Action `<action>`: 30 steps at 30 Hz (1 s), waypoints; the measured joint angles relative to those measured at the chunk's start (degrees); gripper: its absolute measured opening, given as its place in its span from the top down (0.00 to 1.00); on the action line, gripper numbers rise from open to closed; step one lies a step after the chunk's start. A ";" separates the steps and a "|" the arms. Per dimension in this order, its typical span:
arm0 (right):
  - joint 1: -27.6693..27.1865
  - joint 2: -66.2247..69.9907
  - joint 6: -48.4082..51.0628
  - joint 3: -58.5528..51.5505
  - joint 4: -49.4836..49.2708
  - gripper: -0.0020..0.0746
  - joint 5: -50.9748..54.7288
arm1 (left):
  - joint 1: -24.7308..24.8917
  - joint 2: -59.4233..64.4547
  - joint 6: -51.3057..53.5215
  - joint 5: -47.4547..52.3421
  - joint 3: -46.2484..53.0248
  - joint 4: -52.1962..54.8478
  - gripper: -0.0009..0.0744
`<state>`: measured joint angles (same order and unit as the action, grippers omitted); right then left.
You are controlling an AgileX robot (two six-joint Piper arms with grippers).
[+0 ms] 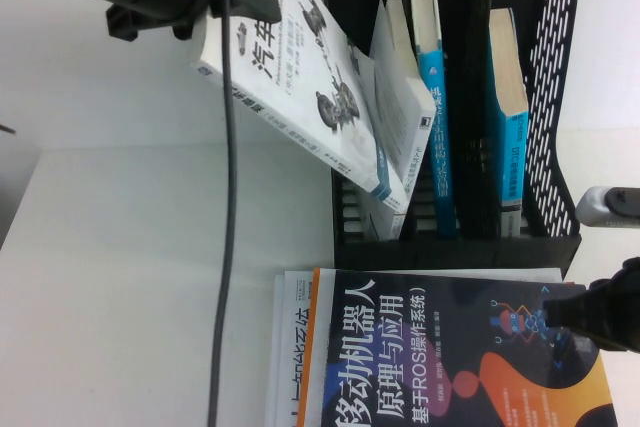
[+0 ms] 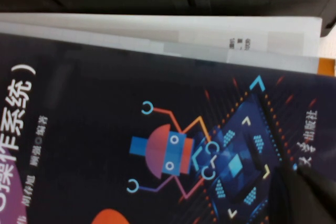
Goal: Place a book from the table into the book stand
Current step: Place the book on the book shelf
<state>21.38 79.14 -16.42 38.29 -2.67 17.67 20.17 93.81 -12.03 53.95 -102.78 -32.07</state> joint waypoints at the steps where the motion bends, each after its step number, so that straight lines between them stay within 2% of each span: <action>1: 0.00 0.00 0.00 0.00 -0.12 0.98 0.00 | 0.91 0.16 0.00 -0.84 0.00 1.24 0.83; 9: 0.00 0.00 0.00 0.00 -1.07 0.98 0.91 | 10.16 3.34 -2.14 -4.36 -1.53 15.84 0.83; 12: 0.00 0.00 0.00 0.00 -1.07 0.98 1.03 | 12.13 4.72 -3.89 -4.39 -3.58 21.17 0.83; 19: 0.00 0.00 0.00 0.00 -1.18 0.98 1.16 | 13.23 7.03 -3.80 -2.86 -8.38 22.48 0.83; 30: 0.00 0.00 0.00 0.00 -1.29 0.98 1.57 | 13.12 7.44 -2.08 9.43 -26.98 19.54 0.83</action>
<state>21.38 79.14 -16.42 38.29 -3.96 19.24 33.29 101.25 -14.11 63.39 -129.76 -12.53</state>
